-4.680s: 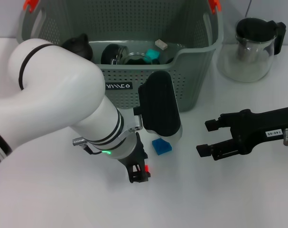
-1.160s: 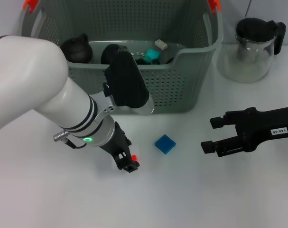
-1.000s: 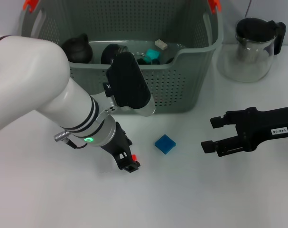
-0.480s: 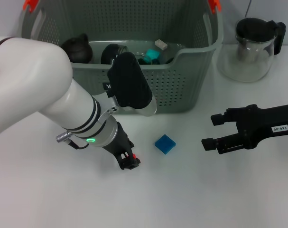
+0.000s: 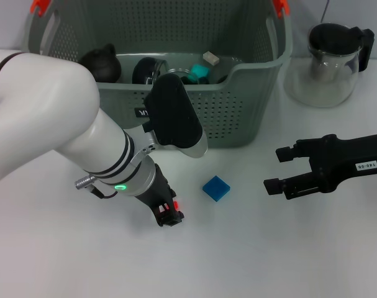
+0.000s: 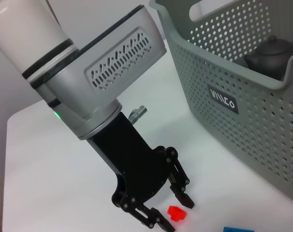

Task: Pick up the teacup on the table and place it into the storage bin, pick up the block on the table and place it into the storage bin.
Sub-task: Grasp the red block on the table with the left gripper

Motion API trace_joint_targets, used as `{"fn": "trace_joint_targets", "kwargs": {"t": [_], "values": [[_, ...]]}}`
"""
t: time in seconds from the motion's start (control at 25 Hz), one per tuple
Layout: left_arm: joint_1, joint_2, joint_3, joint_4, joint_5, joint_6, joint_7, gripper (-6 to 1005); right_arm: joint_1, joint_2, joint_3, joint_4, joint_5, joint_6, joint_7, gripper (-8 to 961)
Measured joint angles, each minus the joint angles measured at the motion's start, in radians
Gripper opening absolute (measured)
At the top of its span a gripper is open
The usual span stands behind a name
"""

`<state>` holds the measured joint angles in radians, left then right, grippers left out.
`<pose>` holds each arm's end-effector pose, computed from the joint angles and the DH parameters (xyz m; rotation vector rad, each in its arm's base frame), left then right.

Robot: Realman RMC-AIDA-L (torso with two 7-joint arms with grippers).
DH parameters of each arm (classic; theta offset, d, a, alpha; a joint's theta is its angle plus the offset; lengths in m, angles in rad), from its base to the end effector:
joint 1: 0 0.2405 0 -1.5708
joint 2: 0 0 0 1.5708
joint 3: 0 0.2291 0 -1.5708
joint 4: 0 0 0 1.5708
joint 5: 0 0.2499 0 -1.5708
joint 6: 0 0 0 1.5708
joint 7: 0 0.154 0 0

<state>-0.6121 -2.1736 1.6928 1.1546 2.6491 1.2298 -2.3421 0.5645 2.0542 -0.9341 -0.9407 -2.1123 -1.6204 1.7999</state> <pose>-0.1483 0.3655 -0.1034 -2.7696 -0.3678 0.6221 0.2132 0.3696 0.0225 -2.9226 0.7392 0.3347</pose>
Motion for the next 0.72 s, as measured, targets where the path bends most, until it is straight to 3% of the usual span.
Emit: {"fn": "trace_joint_targets", "kwargs": {"t": [0.64, 0.72], "values": [[-0.013, 0.0, 0.015, 0.006, 0.036, 0.0, -0.063, 363, -0.005, -0.002, 0.001, -0.004, 0.0, -0.002, 0.007, 944], [-0.015, 0.0, 0.02, 0.007, 0.038, 0.003, -0.064, 279, -0.005, -0.003, 0.001, -0.004, 0.0, -0.002, 0.007, 944]]}}
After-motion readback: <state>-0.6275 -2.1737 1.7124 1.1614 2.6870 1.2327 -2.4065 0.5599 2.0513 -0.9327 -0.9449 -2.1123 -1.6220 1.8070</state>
